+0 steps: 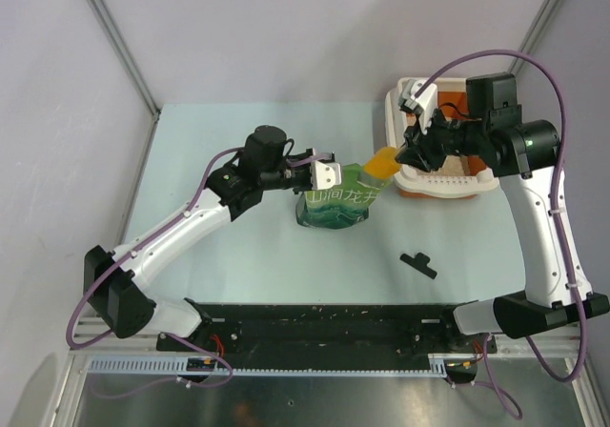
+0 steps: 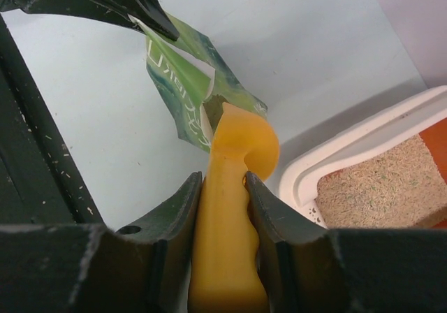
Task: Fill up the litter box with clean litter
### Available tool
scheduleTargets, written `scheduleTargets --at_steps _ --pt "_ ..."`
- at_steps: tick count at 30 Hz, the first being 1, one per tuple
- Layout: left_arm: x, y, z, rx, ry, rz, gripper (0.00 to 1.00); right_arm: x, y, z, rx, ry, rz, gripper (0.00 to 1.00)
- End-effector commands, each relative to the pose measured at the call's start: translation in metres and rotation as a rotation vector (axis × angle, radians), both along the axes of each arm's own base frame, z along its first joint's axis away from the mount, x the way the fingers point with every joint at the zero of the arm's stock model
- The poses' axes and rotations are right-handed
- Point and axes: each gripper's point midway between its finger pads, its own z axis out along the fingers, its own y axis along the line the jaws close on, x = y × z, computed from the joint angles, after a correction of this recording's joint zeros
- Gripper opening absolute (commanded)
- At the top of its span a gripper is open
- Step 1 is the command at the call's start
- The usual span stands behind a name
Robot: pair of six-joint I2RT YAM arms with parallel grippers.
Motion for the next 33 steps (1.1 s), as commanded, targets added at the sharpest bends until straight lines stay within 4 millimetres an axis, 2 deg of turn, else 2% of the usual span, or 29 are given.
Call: scheduleTargets --at_steps 1,4,7,9,11,12,13,14,15,16,20,21,23,24,27,33 --pt "-0.008 -0.005 0.043 -0.099 -0.074 -0.036 0.00 0.000 -0.003 0.009 -0.010 -0.064 0.007 0.00" --pt "-0.008 -0.005 0.046 -0.105 -0.079 -0.033 0.00 -0.001 -0.003 -0.003 -0.035 -0.035 0.027 0.00" --pt "-0.009 -0.005 0.050 -0.115 -0.073 -0.032 0.00 -0.004 -0.003 -0.025 -0.068 0.026 0.049 0.00" --pt "-0.011 -0.006 0.053 -0.128 -0.066 -0.037 0.00 0.000 -0.002 -0.041 -0.067 0.074 0.022 0.00" --pt "-0.012 -0.007 0.054 -0.134 -0.052 -0.041 0.00 0.012 0.008 -0.047 -0.052 0.076 -0.013 0.00" --pt "-0.013 -0.008 0.055 -0.142 -0.044 -0.040 0.00 0.018 0.007 -0.056 -0.054 0.122 -0.104 0.00" --pt "-0.014 -0.008 0.056 -0.146 -0.037 -0.043 0.00 0.032 0.013 -0.050 -0.025 0.093 -0.153 0.00" --pt "-0.015 -0.009 0.057 -0.155 -0.022 -0.045 0.00 0.037 0.021 -0.051 -0.010 0.098 -0.184 0.00" --pt "-0.016 -0.009 0.060 -0.164 -0.016 -0.045 0.00 0.044 0.020 -0.051 0.024 0.132 -0.284 0.00" --pt "-0.017 -0.010 0.061 -0.168 -0.007 -0.047 0.00 0.053 0.024 -0.046 0.058 0.117 -0.322 0.00" --pt "-0.019 -0.011 0.066 -0.185 0.007 -0.049 0.00 0.065 0.032 -0.038 0.166 0.182 -0.476 0.00" --pt "-0.018 -0.011 0.067 -0.187 0.006 -0.045 0.00 0.072 0.027 -0.040 0.172 0.187 -0.555 0.00" --pt "-0.018 -0.011 0.070 -0.192 0.006 -0.043 0.00 0.075 0.023 -0.046 0.218 0.252 -0.680 0.00" --pt "-0.018 -0.011 0.072 -0.197 0.005 -0.041 0.00 0.078 0.015 -0.050 0.209 0.245 -0.747 0.00" --pt "-0.018 -0.012 0.075 -0.208 0.019 -0.038 0.00 0.082 0.007 -0.061 0.153 0.185 -0.857 0.00" --pt "-0.021 -0.012 0.082 -0.225 0.015 -0.045 0.00 0.075 0.017 -0.090 0.084 0.198 -0.888 0.00"
